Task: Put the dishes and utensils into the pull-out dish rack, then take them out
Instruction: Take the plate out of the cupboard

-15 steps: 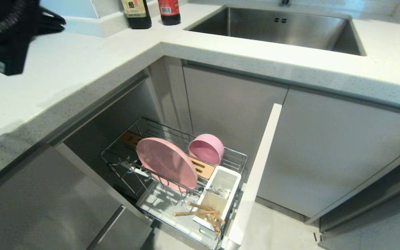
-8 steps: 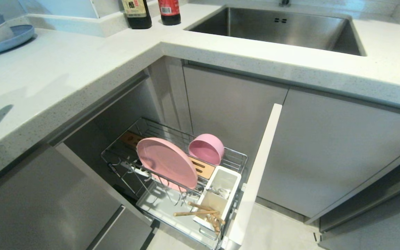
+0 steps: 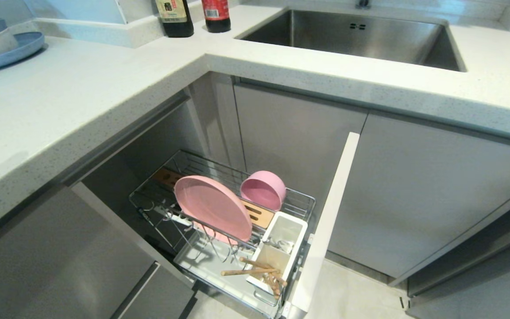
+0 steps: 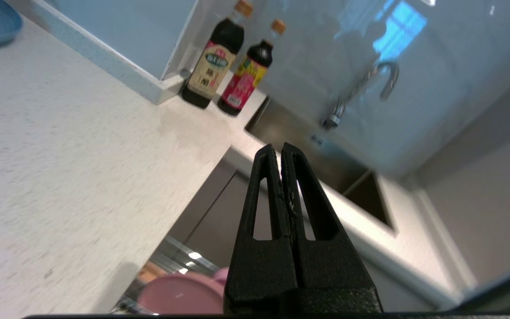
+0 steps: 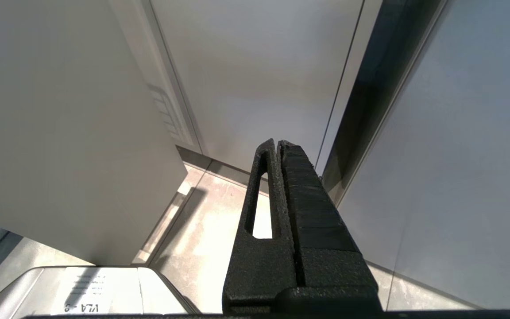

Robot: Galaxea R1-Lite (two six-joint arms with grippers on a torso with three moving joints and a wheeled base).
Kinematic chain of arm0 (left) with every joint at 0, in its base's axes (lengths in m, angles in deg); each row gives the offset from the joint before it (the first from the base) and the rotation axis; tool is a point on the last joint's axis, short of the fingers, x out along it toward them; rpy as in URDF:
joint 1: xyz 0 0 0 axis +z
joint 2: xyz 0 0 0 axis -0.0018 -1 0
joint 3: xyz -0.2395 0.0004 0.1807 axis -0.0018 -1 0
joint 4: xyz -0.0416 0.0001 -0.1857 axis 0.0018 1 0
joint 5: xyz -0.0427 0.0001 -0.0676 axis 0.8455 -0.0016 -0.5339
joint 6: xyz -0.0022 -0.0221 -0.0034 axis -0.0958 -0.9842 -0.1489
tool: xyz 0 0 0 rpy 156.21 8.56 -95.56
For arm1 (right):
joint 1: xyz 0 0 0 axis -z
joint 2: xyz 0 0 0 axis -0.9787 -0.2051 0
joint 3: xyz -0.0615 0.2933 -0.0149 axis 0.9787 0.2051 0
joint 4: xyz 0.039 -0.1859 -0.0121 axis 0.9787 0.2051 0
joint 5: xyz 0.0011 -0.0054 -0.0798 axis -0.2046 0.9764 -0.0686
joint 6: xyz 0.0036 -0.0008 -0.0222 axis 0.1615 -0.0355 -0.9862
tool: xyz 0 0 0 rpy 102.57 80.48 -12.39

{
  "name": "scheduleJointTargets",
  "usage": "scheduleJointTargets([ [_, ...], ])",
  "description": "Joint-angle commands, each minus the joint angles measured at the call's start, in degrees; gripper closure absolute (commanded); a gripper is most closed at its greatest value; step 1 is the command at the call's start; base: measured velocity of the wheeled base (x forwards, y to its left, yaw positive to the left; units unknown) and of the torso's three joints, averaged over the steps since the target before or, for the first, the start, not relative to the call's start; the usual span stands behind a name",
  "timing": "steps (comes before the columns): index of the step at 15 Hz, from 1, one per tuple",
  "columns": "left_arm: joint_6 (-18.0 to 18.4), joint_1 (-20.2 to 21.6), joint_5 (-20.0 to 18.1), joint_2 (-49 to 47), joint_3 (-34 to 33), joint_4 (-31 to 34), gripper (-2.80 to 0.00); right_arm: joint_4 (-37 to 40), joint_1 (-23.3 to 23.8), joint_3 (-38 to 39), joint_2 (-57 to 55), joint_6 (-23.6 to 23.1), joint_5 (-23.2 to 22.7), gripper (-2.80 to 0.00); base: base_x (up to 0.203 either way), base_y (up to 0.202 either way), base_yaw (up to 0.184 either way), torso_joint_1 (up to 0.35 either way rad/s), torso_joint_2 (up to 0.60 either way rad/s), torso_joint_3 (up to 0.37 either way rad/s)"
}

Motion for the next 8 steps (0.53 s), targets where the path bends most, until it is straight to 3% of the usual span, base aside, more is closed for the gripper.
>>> scheduleJointTargets([
  [1,5.55,1.39,-1.43,10.66,-8.57,-0.11,0.00,-0.04,-0.02,0.09,0.00,0.00,0.04,0.00,0.000,0.000,0.000,0.000,0.00,0.000],
  [4,15.35,2.44,-2.93,22.30,-23.12,-0.31,0.00,-0.03,-0.02,0.09,0.00,0.00,-0.05,0.00,0.000,0.000,0.000,0.000,0.00,0.000],
  [8,24.96,2.48,-3.62,34.79,-41.69,-0.84,0.00,0.02,-0.02,0.09,0.00,0.00,0.03,0.00,0.000,0.000,0.000,0.000,0.00,0.000],
])
